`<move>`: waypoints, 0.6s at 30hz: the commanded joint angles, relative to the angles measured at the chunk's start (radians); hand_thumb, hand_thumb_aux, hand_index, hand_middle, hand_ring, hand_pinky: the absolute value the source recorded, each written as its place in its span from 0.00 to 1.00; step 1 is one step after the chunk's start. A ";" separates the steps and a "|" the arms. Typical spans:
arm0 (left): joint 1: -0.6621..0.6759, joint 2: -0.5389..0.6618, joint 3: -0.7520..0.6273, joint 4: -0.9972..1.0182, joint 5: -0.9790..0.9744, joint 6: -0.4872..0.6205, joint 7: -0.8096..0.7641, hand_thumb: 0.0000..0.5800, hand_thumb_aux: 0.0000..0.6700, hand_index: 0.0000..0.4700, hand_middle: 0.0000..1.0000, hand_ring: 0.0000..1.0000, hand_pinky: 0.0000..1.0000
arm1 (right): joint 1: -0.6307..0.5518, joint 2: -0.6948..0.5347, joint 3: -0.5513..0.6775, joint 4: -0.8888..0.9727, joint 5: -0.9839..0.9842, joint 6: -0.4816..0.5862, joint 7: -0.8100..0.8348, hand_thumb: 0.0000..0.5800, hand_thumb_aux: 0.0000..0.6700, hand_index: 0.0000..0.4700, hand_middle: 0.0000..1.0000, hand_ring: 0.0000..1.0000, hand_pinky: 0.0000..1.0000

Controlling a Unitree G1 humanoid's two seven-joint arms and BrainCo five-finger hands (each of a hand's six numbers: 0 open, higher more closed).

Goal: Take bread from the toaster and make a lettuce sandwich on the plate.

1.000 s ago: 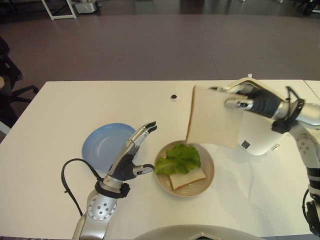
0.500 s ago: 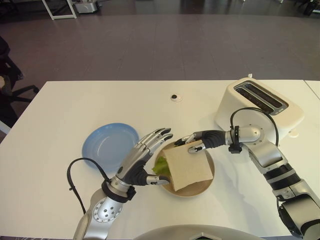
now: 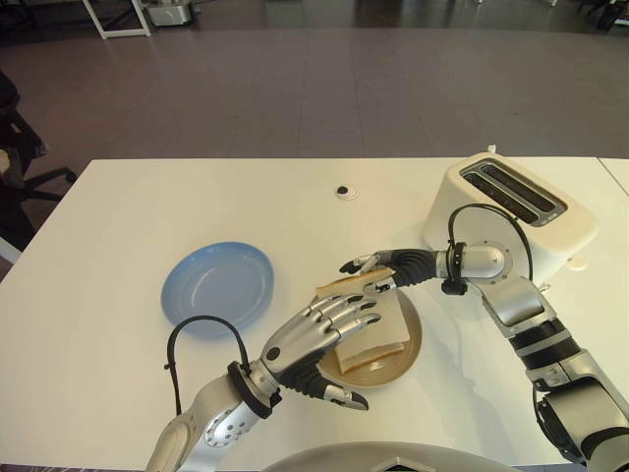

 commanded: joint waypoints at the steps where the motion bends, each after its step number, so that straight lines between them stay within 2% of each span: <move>1: 0.000 0.036 -0.023 0.001 0.040 0.001 -0.023 0.00 0.00 0.00 0.00 0.00 0.00 | 0.023 -0.010 0.013 -0.010 -0.037 -0.031 0.001 1.00 1.00 1.00 0.00 0.00 0.00; 9: -0.076 0.068 -0.101 0.100 0.219 0.016 -0.012 0.00 0.00 0.00 0.00 0.00 0.00 | 0.058 0.009 0.024 -0.026 -0.067 -0.046 -0.012 1.00 1.00 1.00 0.00 0.00 0.00; 15: -0.057 0.112 -0.136 0.125 0.235 0.043 -0.035 0.00 0.00 0.00 0.00 0.00 0.00 | 0.057 0.025 0.016 -0.029 -0.091 -0.054 -0.051 1.00 1.00 1.00 0.00 0.00 0.00; 16: -0.046 0.121 -0.141 0.128 0.232 0.049 -0.047 0.00 0.00 0.00 0.00 0.00 0.00 | 0.053 0.029 0.011 -0.023 -0.100 -0.060 -0.065 1.00 0.94 0.94 0.00 0.00 0.00; 17: -0.035 0.133 -0.146 0.130 0.228 0.054 -0.059 0.00 0.00 0.00 0.00 0.00 0.00 | 0.048 0.032 0.004 -0.017 -0.113 -0.068 -0.087 0.91 0.69 0.69 0.00 0.00 0.00; 18: -0.023 0.144 -0.151 0.132 0.221 0.059 -0.067 0.00 0.00 0.00 0.00 0.00 0.00 | 0.043 0.037 -0.005 -0.012 -0.121 -0.073 -0.106 0.32 0.18 0.18 0.00 0.00 0.00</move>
